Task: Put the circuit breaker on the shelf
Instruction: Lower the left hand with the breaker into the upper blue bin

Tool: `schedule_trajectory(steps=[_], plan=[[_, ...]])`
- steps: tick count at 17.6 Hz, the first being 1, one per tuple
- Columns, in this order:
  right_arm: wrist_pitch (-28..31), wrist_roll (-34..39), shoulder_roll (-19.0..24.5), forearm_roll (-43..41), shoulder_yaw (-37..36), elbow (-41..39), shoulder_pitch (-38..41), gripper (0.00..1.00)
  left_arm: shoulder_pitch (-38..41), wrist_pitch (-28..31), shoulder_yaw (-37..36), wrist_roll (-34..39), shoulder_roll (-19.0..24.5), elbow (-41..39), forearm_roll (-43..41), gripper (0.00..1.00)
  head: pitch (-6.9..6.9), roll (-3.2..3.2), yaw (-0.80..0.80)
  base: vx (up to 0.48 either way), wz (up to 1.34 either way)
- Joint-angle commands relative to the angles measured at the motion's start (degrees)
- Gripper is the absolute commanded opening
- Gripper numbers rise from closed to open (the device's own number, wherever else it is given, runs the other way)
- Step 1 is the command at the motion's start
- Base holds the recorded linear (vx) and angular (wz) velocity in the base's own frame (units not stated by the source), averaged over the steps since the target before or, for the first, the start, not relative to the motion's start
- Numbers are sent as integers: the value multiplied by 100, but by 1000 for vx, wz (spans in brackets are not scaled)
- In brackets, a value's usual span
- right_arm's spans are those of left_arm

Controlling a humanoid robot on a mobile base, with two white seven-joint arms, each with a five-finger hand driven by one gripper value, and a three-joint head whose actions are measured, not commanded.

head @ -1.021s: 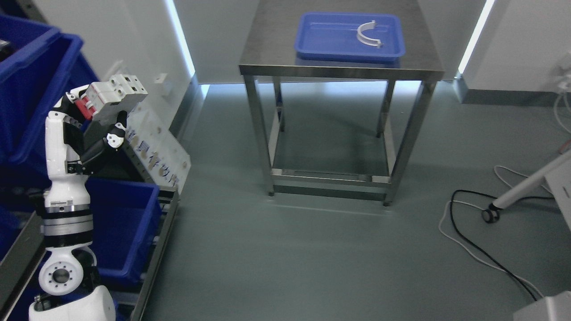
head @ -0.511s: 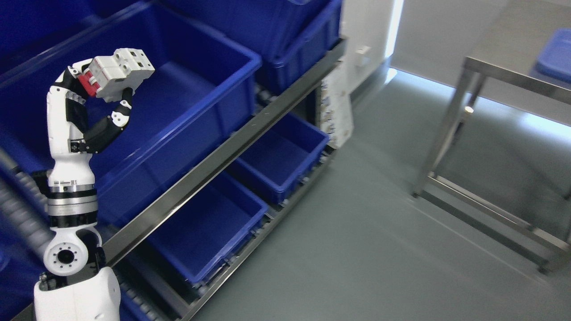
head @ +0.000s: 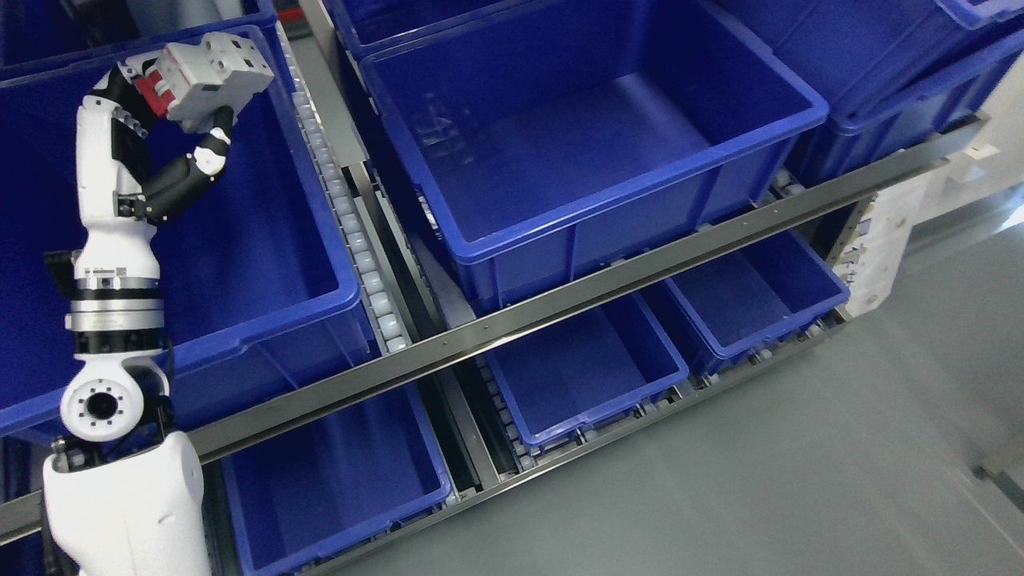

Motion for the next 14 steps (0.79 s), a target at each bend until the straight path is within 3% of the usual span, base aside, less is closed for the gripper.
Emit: schedule_trajectory(steps=[1, 3, 8, 11, 14], plan=[[205, -12, -100, 1, 114, 0, 1, 100, -625, 21, -745, -355, 1470, 1656, -849, 15, 0, 0, 0, 32, 333], [205, -21, -100, 1, 114, 0, 1, 100, -906, 39, -1246, -514, 1779, 2245, -1525, 15, 0, 0, 0, 36, 278], [197, -21, -100, 1, 114, 0, 1, 100, -2004, 171, -1714, -1015, 1772, 4230, -2863, 15, 0, 0, 0, 23, 115], [205, -12, -100, 1, 114, 0, 1, 100, -2847, 144, -1994, -1015, 1737, 5575, -3189, 15, 0, 0, 0, 1, 43], [197, -12, -100, -8, 114, 0, 1, 100, -3306, 170, -2740, -945, 1509, 6596, -3198, 15, -1, 0, 0, -1, -20]])
